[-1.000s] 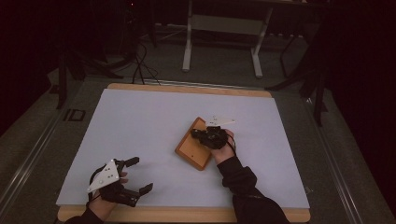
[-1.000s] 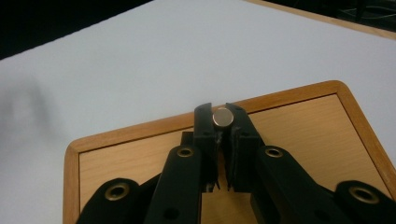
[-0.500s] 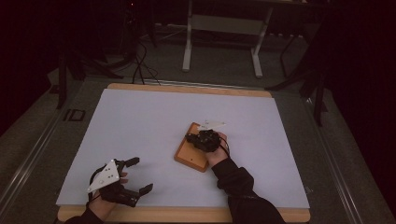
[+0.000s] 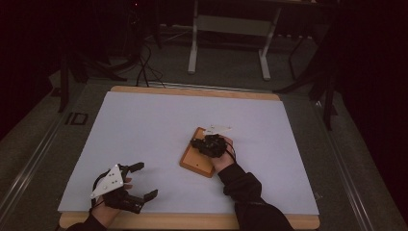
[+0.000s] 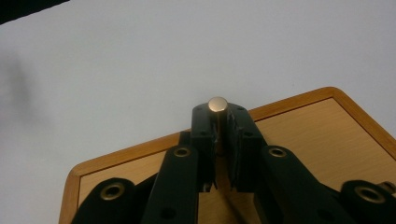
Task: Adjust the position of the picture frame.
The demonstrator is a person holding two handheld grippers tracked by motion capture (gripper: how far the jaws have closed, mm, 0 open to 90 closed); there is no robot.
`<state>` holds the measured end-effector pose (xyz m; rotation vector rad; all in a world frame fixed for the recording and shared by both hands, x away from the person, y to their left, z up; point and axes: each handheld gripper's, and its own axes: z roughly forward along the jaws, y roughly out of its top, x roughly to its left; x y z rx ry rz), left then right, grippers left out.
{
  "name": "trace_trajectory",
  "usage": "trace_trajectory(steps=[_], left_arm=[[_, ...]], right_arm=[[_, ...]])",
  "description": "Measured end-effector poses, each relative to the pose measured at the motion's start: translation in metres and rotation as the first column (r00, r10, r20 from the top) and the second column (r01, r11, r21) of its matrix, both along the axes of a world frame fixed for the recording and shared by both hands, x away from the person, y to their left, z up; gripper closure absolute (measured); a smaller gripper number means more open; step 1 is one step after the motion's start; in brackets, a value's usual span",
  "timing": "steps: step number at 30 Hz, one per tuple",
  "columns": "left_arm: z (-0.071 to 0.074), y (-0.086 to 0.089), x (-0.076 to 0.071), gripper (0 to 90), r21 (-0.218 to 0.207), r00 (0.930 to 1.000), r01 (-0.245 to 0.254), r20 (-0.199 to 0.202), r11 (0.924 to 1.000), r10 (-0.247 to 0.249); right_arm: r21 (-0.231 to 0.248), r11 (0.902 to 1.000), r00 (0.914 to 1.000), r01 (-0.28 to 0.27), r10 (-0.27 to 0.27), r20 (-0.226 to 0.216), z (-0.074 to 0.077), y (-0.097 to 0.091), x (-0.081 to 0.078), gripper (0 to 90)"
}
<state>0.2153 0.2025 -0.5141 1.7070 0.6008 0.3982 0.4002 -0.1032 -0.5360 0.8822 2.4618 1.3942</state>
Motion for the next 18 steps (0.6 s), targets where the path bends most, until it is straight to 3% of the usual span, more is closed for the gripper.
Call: trace_trajectory(steps=[3,6,10,14,16,18], left_arm=[[0.0,0.0,0.0,0.1,-0.001,1.0,0.0,0.001,1.0,0.0],[0.0,0.0,0.0,0.1,0.001,1.0,0.001,0.001,1.0,-0.001],[0.0,0.0,0.0,0.1,0.002,1.0,-0.001,0.002,1.0,0.001],[0.0,0.0,0.0,0.1,0.002,1.0,-0.003,0.002,1.0,0.003],[0.0,0.0,0.0,0.1,0.0,1.0,-0.003,0.001,1.0,0.003],[0.0,0.0,0.0,0.1,0.0,1.0,-0.001,0.0,1.0,0.001]], right_arm=[[0.016,0.9999,1.0,-0.007,0.007,0.001,0.003,-0.003,-0.001,71.0],[0.0,0.9999,0.9992,-0.017,0.017,0.036,0.009,-0.007,-0.004,70.6],[0.033,0.9985,0.9972,-0.043,0.041,0.062,0.021,-0.015,-0.009,67.1],[0.065,0.9971,0.9955,-0.039,0.033,0.089,0.033,-0.025,-0.011,68.1],[0.106,0.9943,0.9952,-0.015,0.004,0.097,0.04,-0.034,-0.009,71.3],[0.118,0.993,0.9948,0.002,-0.013,0.101,0.044,-0.039,-0.005,74.6]])
